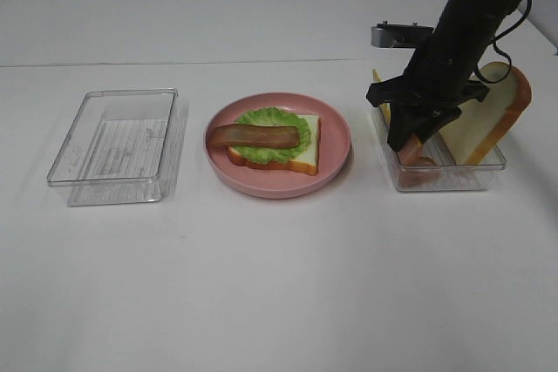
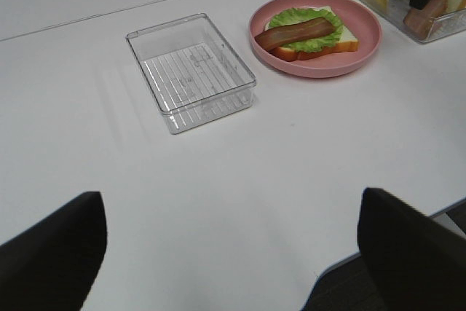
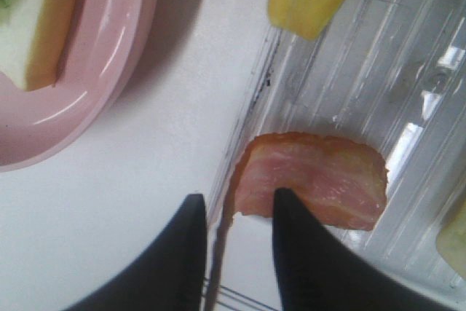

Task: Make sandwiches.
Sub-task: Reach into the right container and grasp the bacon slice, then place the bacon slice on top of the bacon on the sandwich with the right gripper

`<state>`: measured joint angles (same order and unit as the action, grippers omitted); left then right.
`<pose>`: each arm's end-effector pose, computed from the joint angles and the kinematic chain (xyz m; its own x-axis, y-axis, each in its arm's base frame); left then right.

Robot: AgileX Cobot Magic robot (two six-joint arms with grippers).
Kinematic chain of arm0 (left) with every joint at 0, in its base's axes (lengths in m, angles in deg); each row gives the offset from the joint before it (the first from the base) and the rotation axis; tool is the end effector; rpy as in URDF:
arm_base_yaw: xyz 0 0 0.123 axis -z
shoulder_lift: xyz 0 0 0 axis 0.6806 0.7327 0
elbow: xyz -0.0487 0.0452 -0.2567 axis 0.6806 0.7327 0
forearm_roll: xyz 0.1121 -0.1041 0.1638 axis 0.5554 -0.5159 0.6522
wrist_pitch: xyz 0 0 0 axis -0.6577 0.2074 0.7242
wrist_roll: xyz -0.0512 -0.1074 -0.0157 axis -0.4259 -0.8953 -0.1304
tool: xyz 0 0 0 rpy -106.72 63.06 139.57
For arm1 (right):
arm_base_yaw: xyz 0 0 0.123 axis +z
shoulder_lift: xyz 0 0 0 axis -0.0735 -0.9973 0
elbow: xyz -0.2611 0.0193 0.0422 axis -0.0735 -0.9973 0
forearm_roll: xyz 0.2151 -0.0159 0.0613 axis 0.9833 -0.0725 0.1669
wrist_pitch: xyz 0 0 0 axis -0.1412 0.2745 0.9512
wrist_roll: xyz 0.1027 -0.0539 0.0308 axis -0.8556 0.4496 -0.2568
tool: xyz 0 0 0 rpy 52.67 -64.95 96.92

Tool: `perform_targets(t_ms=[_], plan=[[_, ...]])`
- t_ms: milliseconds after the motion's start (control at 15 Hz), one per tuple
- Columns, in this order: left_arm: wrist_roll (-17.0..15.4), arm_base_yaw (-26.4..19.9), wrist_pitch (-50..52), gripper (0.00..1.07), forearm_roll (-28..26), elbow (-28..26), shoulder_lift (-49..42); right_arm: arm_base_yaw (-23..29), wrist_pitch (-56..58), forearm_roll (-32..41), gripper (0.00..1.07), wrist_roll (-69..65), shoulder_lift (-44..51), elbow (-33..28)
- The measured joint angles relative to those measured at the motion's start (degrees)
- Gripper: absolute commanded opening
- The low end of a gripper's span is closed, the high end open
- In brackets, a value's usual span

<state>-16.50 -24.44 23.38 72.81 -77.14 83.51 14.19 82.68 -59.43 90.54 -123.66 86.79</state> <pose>0.0162 -0.0054 0.2565 -0.3632 0.2033 -0.9093 0.3457 0.9356 0.0711 0.3880 0.0959 0.1206 -0.9719 -0.2179 -0.0896 -0.2327 0.9469 0.2218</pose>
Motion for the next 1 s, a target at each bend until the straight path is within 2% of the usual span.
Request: perform_targets(t_ms=[67, 467, 867, 1000], plan=[[0.0, 0.0, 0.0, 0.87, 0.0, 0.0, 0.0, 0.0, 0.0, 0.0, 0.0, 0.0, 0.0, 0.0], [0.0, 0.0, 0.0, 0.87, 0.0, 0.0, 0.0, 0.0, 0.6, 0.0, 0.0, 0.0, 0.6, 0.0], [0.0, 0.0, 0.0, 0.87, 0.0, 0.0, 0.0, 0.0, 0.9, 0.2, 0.0, 0.0, 7.7, 0.0], [0.0, 0.0, 0.0, 0.87, 0.0, 0.0, 0.0, 0.0, 1.1, 2.8, 0.0, 0.1, 11.9, 0.0]])
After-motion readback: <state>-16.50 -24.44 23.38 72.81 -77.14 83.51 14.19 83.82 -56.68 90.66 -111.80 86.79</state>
